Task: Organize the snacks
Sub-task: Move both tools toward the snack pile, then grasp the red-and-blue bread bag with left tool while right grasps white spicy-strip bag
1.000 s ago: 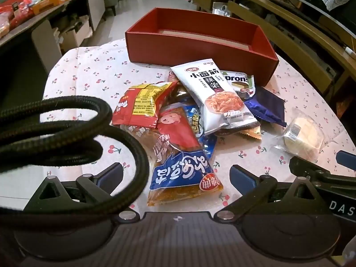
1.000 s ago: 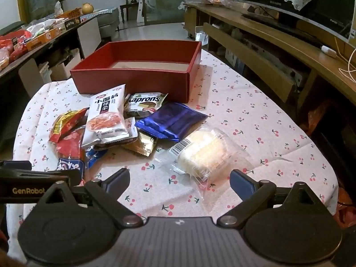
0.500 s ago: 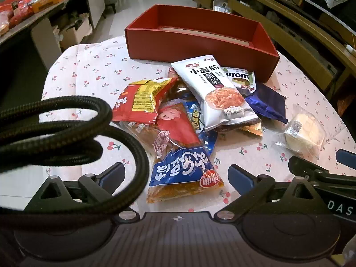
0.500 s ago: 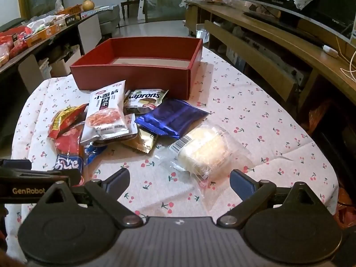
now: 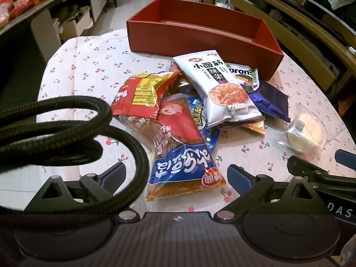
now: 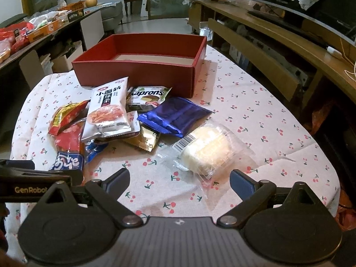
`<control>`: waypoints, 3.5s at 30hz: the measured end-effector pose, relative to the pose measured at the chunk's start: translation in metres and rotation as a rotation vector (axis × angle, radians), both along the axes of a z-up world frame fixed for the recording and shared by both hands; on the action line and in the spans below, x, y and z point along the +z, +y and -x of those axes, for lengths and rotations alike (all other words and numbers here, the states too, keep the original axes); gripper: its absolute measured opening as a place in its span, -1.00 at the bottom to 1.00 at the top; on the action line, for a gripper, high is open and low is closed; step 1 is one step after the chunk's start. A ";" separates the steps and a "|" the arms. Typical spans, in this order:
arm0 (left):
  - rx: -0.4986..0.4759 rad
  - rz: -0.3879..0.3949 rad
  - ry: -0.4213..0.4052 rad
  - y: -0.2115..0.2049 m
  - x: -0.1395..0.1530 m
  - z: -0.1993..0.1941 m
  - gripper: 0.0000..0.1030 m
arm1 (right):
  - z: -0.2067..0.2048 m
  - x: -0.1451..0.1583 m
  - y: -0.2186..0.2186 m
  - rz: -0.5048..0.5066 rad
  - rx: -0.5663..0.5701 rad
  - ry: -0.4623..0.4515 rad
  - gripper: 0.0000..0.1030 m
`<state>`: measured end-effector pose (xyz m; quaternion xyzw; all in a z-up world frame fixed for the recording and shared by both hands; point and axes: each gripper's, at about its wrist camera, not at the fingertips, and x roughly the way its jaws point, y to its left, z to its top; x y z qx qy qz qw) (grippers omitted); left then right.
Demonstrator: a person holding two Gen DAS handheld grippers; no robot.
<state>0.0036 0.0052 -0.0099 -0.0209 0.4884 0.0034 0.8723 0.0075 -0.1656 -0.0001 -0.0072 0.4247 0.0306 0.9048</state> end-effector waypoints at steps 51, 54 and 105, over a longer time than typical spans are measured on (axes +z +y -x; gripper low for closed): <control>0.018 -0.004 0.081 0.016 -0.011 -0.023 0.28 | -0.037 -0.007 0.040 0.051 0.144 0.065 0.94; 0.017 -0.003 0.082 0.017 -0.010 -0.023 0.27 | -0.039 -0.008 0.041 0.057 0.143 0.066 0.95; 0.051 0.024 0.083 0.035 -0.002 -0.017 0.17 | -0.083 -0.002 0.045 -0.055 0.331 0.132 -0.15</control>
